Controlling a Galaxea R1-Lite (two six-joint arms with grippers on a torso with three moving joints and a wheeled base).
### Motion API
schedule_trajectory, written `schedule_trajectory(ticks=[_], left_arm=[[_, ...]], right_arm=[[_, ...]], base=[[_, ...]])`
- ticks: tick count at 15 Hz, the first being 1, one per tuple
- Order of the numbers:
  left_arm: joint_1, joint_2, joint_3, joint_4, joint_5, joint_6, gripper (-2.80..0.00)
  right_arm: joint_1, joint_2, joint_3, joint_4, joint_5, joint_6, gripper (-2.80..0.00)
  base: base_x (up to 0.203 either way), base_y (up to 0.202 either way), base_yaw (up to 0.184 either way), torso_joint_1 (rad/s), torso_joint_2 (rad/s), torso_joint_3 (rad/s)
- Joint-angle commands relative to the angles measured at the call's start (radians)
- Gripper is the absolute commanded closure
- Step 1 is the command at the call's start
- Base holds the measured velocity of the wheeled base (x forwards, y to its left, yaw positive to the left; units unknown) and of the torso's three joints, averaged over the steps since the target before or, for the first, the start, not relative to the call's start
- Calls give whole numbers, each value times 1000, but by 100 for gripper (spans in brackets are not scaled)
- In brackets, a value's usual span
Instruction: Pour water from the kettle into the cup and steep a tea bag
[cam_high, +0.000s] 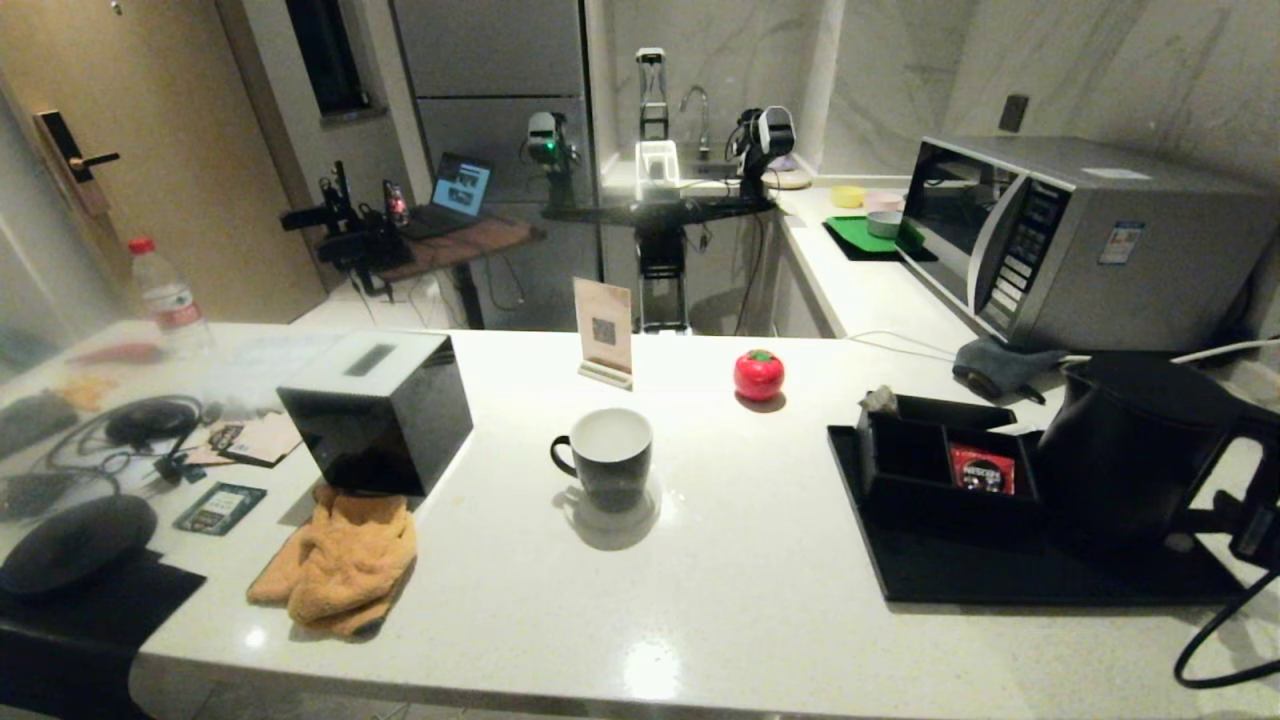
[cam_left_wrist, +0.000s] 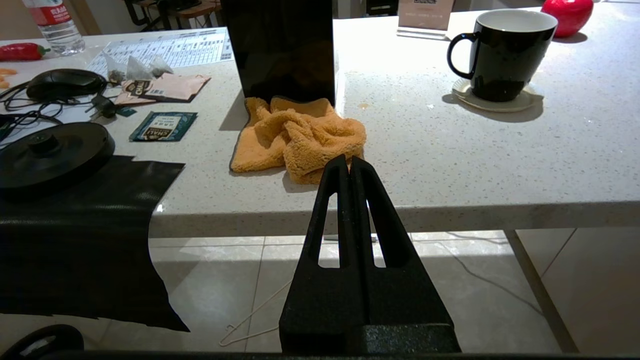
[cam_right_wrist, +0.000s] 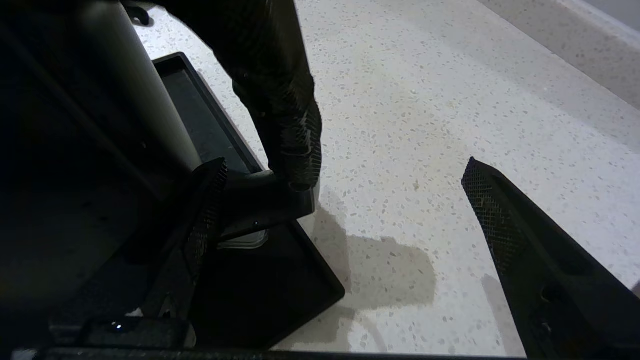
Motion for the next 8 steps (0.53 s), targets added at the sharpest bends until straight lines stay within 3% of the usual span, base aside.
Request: schedule_trajectory(ticks=[1, 8], left_arm=[[0, 0, 0, 0, 0, 0, 0], [0, 0, 0, 0, 0, 0, 0]], right_arm=[[1, 39, 0, -27, -3, -5, -280], [-2, 89, -82, -54, -11, -39, -280]], base=[[0, 0, 0, 0, 0, 0], [0, 0, 0, 0, 0, 0]])
